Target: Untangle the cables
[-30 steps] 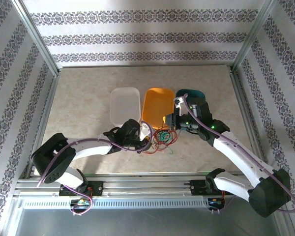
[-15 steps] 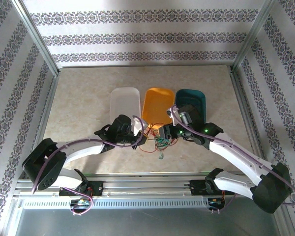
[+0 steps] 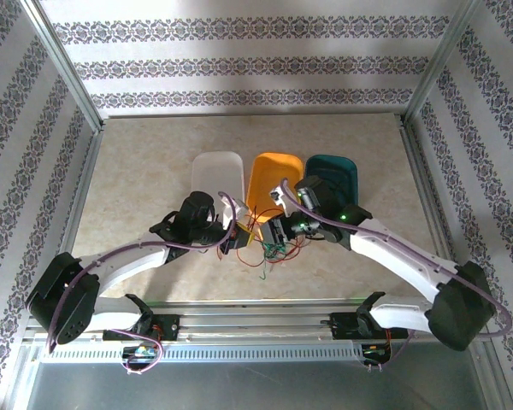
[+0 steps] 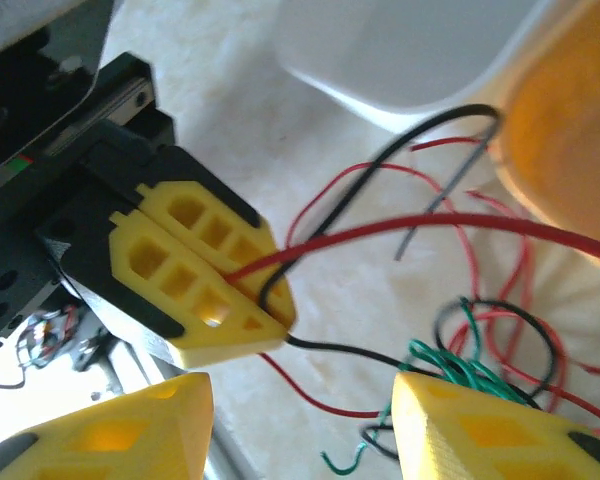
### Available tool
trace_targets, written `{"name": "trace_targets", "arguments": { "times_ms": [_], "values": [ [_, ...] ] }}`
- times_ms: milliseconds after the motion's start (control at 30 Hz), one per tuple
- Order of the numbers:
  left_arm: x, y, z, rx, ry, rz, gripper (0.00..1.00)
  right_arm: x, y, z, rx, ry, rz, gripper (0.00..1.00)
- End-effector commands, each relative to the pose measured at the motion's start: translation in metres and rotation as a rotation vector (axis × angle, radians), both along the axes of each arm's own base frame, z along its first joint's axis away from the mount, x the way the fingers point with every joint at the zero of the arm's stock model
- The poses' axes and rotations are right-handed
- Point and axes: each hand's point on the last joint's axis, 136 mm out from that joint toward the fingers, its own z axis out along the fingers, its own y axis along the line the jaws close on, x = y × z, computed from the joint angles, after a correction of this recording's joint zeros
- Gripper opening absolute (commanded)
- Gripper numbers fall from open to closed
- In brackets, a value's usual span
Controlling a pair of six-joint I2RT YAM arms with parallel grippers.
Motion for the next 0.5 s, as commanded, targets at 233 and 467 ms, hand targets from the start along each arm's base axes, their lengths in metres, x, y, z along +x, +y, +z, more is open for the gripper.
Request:
{"name": "trace_targets", "arguments": {
  "times_ms": [233, 467],
  "values": [
    [-0.006, -0.011, 0.046, -0.164, 0.096, -0.123, 0.00, -0.006, 0.021, 0.008, 0.146, 0.062, 0.118, 0.55],
    [0.002, -0.001, 0.049, -0.196, 0.148, -0.119, 0.00, -0.007, 0.005, -0.011, 0.113, 0.076, 0.089, 0.56]
  ]
}}
